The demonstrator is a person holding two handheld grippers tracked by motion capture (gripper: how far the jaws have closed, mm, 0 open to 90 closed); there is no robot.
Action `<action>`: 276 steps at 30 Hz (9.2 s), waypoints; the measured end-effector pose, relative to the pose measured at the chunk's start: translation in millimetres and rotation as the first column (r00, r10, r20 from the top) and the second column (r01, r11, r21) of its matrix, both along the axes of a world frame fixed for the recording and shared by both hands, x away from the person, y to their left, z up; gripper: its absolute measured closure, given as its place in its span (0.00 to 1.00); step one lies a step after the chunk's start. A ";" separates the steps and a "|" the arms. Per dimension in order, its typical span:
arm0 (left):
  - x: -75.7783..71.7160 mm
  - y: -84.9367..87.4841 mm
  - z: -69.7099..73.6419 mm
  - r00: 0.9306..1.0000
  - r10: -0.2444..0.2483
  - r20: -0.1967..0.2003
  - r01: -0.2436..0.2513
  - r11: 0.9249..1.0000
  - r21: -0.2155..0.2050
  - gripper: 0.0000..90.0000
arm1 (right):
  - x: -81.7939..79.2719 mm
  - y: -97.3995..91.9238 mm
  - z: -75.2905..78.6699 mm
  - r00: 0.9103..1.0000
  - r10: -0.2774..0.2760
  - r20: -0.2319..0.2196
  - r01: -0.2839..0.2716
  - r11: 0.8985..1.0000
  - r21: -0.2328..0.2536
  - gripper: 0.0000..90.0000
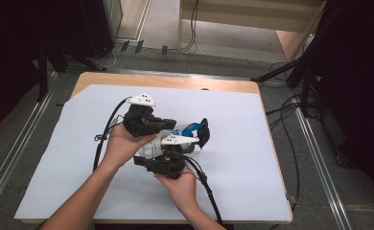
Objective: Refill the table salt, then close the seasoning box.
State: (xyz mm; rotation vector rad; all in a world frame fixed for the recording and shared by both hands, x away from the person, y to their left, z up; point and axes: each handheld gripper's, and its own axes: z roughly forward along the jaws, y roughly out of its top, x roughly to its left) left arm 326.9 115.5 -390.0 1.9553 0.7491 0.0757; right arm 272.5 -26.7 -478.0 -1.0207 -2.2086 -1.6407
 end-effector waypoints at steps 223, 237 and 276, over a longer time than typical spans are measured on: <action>34.0 151.8 -30.8 0.985 0.165 -0.058 -0.167 0.985 -0.037 1.00 | -14.7 -99.3 2.1 0.984 0.013 0.176 0.026 0.976 -0.218 0.66; 61.2 161.2 -52.2 0.960 0.277 -0.029 -0.278 0.960 -0.028 1.00 | -9.7 -126.8 -3.1 0.983 -0.063 0.170 0.103 0.966 -0.236 0.66; 33.7 179.6 -91.0 0.958 0.286 -0.014 -0.286 0.958 0.011 0.91 | 31.5 -176.0 -6.7 0.961 -0.196 0.196 0.244 0.933 -0.263 0.67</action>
